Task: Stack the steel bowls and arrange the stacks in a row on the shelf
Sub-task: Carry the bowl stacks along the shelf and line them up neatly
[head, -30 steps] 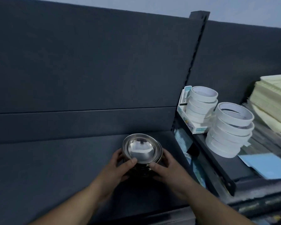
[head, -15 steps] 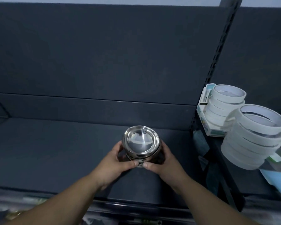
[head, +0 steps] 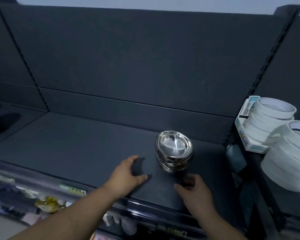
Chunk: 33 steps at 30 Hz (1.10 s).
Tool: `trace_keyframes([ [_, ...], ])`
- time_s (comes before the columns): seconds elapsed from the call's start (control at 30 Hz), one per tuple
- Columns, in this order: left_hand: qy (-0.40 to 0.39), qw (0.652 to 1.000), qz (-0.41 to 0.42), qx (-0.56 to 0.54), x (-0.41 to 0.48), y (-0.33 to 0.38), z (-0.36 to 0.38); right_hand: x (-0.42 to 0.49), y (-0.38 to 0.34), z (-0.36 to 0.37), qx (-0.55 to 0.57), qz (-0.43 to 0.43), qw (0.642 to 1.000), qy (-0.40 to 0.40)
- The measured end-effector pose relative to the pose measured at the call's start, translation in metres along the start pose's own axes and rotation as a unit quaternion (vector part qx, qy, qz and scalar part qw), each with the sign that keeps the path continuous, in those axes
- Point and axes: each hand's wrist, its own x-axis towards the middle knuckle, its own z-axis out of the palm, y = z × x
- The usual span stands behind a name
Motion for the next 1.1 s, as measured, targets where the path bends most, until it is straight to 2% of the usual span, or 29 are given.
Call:
trace_keyframes([
  [0.2, 0.011, 0.993, 0.041, 0.109, -0.036, -0.04, -0.062, -0.043, -0.04, 0.043, -0.124, -0.086, 0.988, -0.041],
  [0.37, 0.053, 0.988, 0.025, 0.143, -0.082, -0.109, -0.154, -0.087, -0.099, 0.131, -0.187, -0.159, 0.965, -0.089],
  [0.63, 0.105, 0.968, -0.098, 0.205, -0.181, -0.256, -0.312, -0.178, -0.186, 0.31, -0.288, -0.237, 0.891, -0.259],
  [0.83, 0.128, 0.942, -0.208, 0.23, -0.238, -0.345, -0.383, -0.226, -0.22, 0.421, -0.335, -0.264, 0.836, -0.346],
  [0.97, 0.15, 0.931, -0.255, 0.216, -0.244, -0.389, -0.415, -0.227, -0.245, 0.478, -0.338, -0.301, 0.814, -0.365],
  [1.1, 0.184, 0.924, -0.254, 0.222, -0.209, -0.41, -0.451, -0.2, -0.282, 0.523, -0.306, -0.332, 0.825, -0.339],
])
